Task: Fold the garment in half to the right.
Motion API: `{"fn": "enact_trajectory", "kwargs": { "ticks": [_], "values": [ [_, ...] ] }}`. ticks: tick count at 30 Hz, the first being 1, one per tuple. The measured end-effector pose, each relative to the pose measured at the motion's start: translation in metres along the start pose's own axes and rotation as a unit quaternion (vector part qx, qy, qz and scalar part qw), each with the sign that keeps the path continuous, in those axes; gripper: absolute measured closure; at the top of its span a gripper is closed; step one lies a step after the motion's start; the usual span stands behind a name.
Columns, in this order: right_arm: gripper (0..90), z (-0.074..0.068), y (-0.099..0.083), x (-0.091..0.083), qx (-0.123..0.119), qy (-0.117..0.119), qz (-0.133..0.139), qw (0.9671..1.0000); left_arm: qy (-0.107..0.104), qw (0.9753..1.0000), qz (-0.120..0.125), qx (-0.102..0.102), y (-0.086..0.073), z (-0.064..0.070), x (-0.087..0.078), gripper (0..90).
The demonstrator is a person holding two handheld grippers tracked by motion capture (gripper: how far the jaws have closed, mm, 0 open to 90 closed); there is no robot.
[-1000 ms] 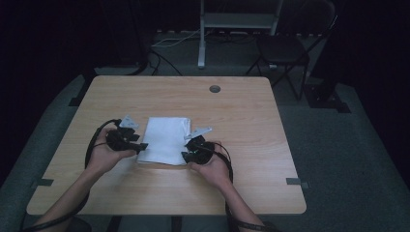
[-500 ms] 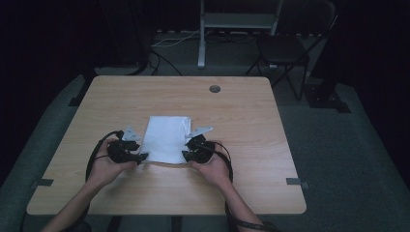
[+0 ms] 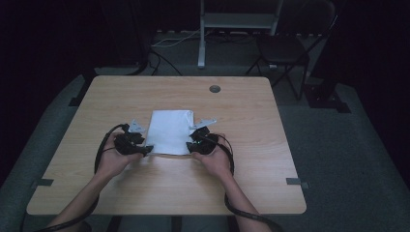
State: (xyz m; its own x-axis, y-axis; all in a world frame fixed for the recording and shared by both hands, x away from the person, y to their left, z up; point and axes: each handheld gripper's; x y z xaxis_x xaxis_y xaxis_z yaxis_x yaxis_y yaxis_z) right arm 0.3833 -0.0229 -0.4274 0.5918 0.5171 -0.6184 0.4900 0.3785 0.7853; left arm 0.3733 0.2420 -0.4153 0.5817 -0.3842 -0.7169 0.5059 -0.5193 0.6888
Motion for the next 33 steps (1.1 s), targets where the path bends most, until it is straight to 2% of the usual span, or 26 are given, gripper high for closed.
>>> {"fn": "enact_trajectory", "kwargs": {
  "ticks": [7, 12, 16, 19, 22, 26, 27, 28, 31, 33],
  "values": [
    [47.3, 0.001, 0.000, -0.001, -0.006, -0.010, 0.004, 0.9999, 0.000, 0.9999, 0.010, -0.004, -0.003, -0.001, -0.002, 44.2],
    [31.6, 0.000, 0.000, -0.002, -0.007, -0.017, 0.007, 0.9998, 0.000, 0.9996, 0.020, -0.020, -0.007, 0.000, -0.006, 33.8],
    [23.0, 0.000, -0.001, -0.004, 0.001, -0.016, 0.012, 0.9998, -0.007, 0.9990, 0.033, -0.028, -0.008, 0.000, -0.013, 30.8],
    [20.1, 0.001, -0.001, -0.007, 0.004, -0.012, 0.018, 0.9998, -0.011, 0.9984, 0.043, -0.035, -0.010, -0.001, -0.018, 30.4],
    [13.9, 0.003, -0.001, -0.010, 0.010, -0.007, 0.024, 0.9996, -0.027, 0.9969, 0.053, -0.052, -0.011, -0.003, -0.023, 29.2],
    [13.3, 0.004, 0.001, -0.016, 0.011, 0.000, 0.031, 0.9995, -0.036, 0.9948, 0.073, -0.061, -0.014, -0.005, -0.033, 29.0],
    [13.3, 0.004, 0.002, -0.017, 0.010, 0.002, 0.033, 0.9994, -0.028, 0.9943, 0.076, -0.070, -0.015, -0.005, -0.035, 24.9],
    [13.3, 0.004, 0.002, -0.017, 0.010, 0.002, 0.033, 0.9994, -0.028, 0.9943, 0.076, -0.070, -0.015, -0.005, -0.035, 18.8],
    [13.3, 0.004, 0.003, -0.022, 0.006, 0.005, 0.037, 0.9993, -0.027, 0.9929, 0.092, -0.070, -0.018, -0.006, -0.043, 18.8],
    [13.3, 0.004, 0.003, -0.025, 0.005, 0.005, 0.038, 0.9992, -0.035, 0.9917, 0.101, -0.071, -0.020, -0.006, -0.049, 18.8]
  ]
}}
Point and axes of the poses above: each handheld gripper's, and its own axes: x roughly forward along the jaws, y roughly out of its top, z roughly to its right, and after that the axes turned 6 degrees about z, right-handed
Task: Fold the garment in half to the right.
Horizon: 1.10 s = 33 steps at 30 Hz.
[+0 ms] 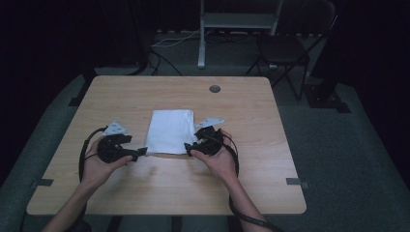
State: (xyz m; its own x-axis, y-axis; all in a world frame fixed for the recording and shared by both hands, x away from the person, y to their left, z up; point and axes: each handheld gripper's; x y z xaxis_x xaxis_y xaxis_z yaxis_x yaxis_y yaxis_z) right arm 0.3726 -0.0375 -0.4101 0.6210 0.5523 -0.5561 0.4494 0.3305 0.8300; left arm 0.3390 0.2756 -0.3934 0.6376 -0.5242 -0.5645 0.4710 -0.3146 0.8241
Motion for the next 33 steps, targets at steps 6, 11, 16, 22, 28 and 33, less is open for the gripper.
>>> {"fn": "enact_trajectory", "kwargs": {
  "ticks": [6, 11, 16, 22, 28, 33],
  "values": [
    [13.2, 0.001, -0.001, -0.011, -0.003, 0.003, 0.005, 1.0000, -0.006, 0.9995, 0.027, -0.013, -0.003, -0.006, -0.017, 18.8],
    [13.2, 0.006, -0.003, -0.021, -0.002, 0.001, 0.014, 0.9999, 0.001, 0.9986, 0.048, -0.022, -0.009, -0.012, -0.032, 18.8],
    [13.2, 0.009, -0.006, -0.030, 0.004, 0.000, 0.016, 0.9999, 0.007, 0.9978, 0.062, -0.022, -0.017, -0.019, -0.045, 18.8],
    [13.2, 0.013, -0.012, -0.037, 0.009, -0.006, 0.018, 0.9998, 0.022, 0.9973, 0.065, -0.027, -0.033, -0.029, -0.061, 18.8],
    [13.3, 0.017, -0.017, -0.044, 0.008, -0.011, 0.019, 0.9997, 0.037, 0.9960, 0.071, -0.038, -0.046, -0.041, -0.075, 18.8],
    [13.2, 0.019, -0.021, -0.050, 0.015, -0.014, 0.024, 0.9995, 0.039, 0.9948, 0.082, -0.045, -0.055, -0.046, -0.083, 18.8]
  ]
}}
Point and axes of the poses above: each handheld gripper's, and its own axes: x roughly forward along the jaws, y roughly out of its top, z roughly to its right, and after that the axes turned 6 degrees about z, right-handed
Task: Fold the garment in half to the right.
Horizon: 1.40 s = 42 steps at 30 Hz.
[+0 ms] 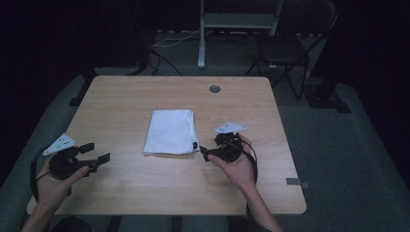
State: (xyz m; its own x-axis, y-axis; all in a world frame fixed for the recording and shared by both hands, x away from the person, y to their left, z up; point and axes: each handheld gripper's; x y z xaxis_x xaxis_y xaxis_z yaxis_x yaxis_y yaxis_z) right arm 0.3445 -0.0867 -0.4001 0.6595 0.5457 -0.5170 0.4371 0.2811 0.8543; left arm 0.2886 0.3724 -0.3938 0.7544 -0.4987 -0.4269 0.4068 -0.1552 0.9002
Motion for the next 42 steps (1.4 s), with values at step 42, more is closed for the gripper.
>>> {"fn": "enact_trajectory", "kwargs": {
  "ticks": [42],
  "values": [
    [13.2, 0.031, -0.042, -0.072, 0.016, -0.040, 0.017, 0.9989, 0.044, 0.9986, 0.020, -0.021, -0.033, -0.027, -0.040, 18.8]
  ]
}}
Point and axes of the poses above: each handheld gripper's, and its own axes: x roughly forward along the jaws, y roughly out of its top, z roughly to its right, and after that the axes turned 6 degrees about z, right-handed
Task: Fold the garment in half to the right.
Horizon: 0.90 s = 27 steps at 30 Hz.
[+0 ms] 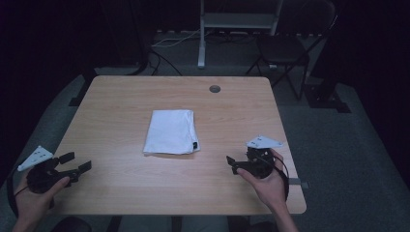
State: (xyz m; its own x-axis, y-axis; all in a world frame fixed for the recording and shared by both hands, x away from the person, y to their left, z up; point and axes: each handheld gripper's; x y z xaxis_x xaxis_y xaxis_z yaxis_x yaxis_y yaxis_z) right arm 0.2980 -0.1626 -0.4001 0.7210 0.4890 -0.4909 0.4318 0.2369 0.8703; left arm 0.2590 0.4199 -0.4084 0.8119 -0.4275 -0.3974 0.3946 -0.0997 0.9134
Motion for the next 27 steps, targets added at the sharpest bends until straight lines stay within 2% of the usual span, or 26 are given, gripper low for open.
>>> {"fn": "enact_trajectory", "kwargs": {
  "ticks": [12, 27],
  "values": [
    [13.2, 0.007, -0.013, -0.013, 0.008, -0.011, -0.003, 0.9999, 0.009, 0.9999, 0.001, -0.008, -0.007, -0.005, -0.003, 18.8],
    [13.2, 0.023, -0.032, -0.022, 0.025, -0.031, -0.012, 0.9991, 0.024, 0.9995, -0.003, -0.022, -0.016, -0.015, -0.003, 18.8]
  ]
}}
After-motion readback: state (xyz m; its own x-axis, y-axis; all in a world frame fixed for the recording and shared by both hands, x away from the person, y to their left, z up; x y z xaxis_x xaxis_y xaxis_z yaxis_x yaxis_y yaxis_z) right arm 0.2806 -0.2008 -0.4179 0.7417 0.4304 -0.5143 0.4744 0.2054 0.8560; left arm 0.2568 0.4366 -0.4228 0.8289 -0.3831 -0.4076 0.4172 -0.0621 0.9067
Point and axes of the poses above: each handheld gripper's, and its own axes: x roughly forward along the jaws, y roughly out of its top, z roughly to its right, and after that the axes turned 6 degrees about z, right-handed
